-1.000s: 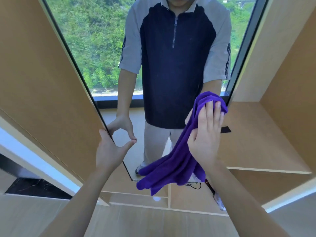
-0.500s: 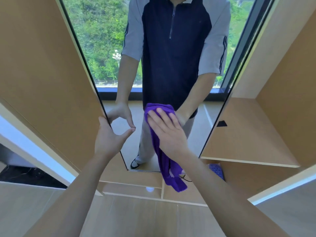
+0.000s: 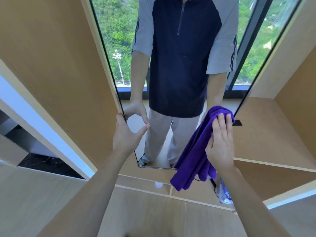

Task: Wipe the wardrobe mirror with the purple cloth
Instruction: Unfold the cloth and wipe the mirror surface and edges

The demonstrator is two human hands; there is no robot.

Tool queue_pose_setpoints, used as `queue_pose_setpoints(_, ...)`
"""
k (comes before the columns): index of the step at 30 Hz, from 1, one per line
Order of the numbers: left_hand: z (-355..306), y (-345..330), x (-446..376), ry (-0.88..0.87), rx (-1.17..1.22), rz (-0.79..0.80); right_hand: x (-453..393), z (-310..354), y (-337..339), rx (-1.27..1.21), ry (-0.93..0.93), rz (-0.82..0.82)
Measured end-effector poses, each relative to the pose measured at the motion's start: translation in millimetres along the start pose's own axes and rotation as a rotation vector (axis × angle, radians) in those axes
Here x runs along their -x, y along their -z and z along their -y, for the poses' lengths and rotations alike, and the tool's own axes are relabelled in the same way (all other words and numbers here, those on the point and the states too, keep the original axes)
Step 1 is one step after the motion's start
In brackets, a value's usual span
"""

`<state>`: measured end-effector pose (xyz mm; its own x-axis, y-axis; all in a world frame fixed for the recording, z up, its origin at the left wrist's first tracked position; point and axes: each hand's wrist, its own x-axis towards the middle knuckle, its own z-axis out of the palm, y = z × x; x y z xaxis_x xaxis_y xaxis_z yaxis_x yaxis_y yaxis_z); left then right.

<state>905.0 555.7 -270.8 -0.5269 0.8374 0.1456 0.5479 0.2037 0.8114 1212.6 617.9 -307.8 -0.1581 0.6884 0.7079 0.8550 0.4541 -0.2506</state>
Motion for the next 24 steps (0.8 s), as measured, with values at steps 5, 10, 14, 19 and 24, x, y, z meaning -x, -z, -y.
queue_pose_setpoints(5,0.8,-1.5,1.3,0.003,0.002,-0.002,0.2,5.4,-1.5,-0.093,-0.049,-0.186)
queue_pose_setpoints(10,1.1,-4.2,3.6,0.009,0.022,-0.018,5.2,7.1,0.9,-0.132,-0.161,-0.16)
queue_pose_setpoints(14,4.7,-4.7,6.5,0.007,0.056,-0.006,7.2,16.2,-5.9,-0.136,-0.213,-0.171)
queue_pose_setpoints(19,7.3,-4.6,10.1,-0.034,0.137,0.017,5.5,36.5,-16.1,-0.131,-0.2,-0.151)
queue_pose_setpoints(24,10.7,-3.9,10.9,-0.038,0.112,0.051,-3.8,73.2,-29.1,-0.117,0.034,-0.092)
